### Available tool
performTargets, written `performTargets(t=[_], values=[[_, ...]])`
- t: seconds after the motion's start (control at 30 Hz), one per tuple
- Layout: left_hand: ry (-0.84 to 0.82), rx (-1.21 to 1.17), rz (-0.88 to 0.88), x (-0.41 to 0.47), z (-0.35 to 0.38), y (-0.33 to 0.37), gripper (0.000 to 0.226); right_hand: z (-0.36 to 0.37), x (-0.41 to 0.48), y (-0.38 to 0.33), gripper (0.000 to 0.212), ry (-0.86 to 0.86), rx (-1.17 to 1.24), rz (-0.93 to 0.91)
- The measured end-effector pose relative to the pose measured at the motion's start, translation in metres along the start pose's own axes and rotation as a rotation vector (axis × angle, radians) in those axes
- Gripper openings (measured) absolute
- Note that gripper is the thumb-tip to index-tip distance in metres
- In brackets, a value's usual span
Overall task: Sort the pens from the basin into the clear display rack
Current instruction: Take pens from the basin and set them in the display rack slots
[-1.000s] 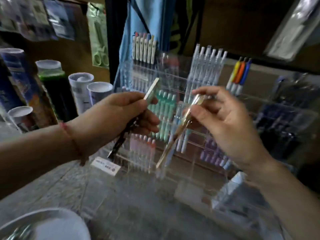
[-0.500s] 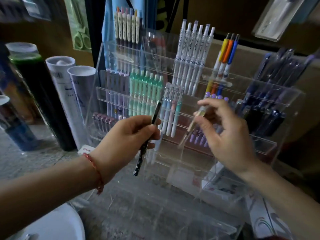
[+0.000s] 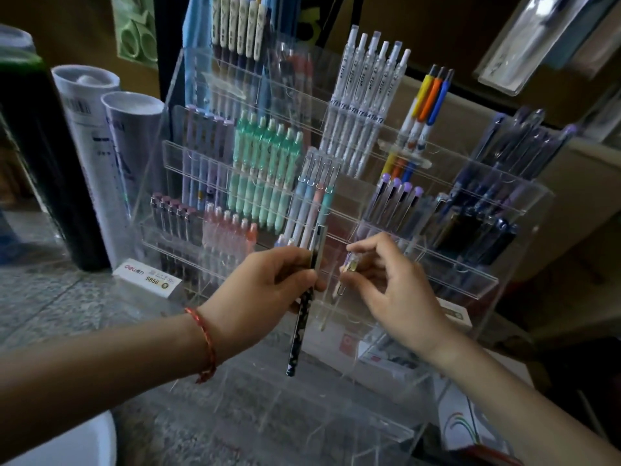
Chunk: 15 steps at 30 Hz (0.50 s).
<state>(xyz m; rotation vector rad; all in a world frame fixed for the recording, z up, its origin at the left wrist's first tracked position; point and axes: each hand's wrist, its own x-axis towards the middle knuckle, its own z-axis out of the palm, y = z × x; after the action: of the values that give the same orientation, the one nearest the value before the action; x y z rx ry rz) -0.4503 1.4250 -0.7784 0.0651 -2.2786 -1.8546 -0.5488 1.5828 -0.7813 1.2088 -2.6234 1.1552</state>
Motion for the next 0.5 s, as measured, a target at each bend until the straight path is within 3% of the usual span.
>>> performTargets(t=[0.3, 0.4, 0.5], values=[[-0.023, -0.151, -0.178, 0.001, -0.001, -0.005, 0.014, 0.01, -0.005, 0.0, 0.034, -0.115, -0.224, 0.025], [-0.017, -0.154, -0.184, -0.001, -0.001, -0.004, 0.015, 0.005, -0.005, -0.006, 0.04, -0.171, -0.197, 0.062], [-0.036, -0.131, -0.187, 0.001, -0.001, -0.004, 0.018, -0.008, 0.0, -0.017, 0.046, -0.077, -0.108, 0.062]])
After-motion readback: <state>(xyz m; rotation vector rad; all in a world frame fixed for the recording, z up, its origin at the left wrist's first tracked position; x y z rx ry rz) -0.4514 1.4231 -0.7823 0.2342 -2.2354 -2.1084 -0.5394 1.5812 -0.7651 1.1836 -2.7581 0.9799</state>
